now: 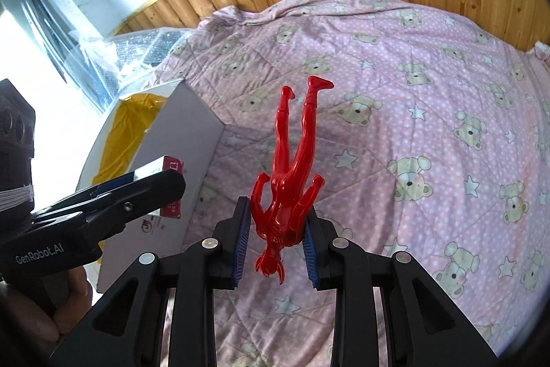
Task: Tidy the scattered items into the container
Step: 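Lift and carry the staple box and red figure toward the white box, then lower the staple box into the box with the left tool while the right tool lowers the figure in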
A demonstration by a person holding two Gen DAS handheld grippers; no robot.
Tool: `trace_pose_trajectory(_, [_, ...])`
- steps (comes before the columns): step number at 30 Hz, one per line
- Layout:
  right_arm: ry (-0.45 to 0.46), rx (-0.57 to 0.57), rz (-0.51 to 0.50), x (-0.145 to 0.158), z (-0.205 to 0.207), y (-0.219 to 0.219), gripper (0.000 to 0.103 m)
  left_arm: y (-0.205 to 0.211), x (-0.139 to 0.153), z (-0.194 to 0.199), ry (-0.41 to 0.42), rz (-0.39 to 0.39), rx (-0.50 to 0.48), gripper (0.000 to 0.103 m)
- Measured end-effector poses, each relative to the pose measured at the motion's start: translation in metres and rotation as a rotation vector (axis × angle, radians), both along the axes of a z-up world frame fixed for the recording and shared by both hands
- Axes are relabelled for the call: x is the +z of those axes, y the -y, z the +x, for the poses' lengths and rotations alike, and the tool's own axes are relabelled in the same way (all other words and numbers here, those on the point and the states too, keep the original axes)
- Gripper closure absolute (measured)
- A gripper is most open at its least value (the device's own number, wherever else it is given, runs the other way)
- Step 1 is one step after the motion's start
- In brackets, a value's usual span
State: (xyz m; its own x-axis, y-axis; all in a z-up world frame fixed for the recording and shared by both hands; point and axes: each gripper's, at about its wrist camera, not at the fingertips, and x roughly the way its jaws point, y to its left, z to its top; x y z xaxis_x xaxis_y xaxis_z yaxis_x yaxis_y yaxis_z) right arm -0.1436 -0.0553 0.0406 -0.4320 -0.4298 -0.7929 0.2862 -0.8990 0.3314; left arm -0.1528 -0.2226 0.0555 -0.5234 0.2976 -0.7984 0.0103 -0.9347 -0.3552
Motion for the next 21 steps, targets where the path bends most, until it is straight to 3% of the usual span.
trace_pose_trajectory(21, [-0.09, 0.163, 0.037, 0.05, 0.066, 0.1, 0.074, 0.082, 0.04, 0.092, -0.099, 0.056, 0.117, 0.031])
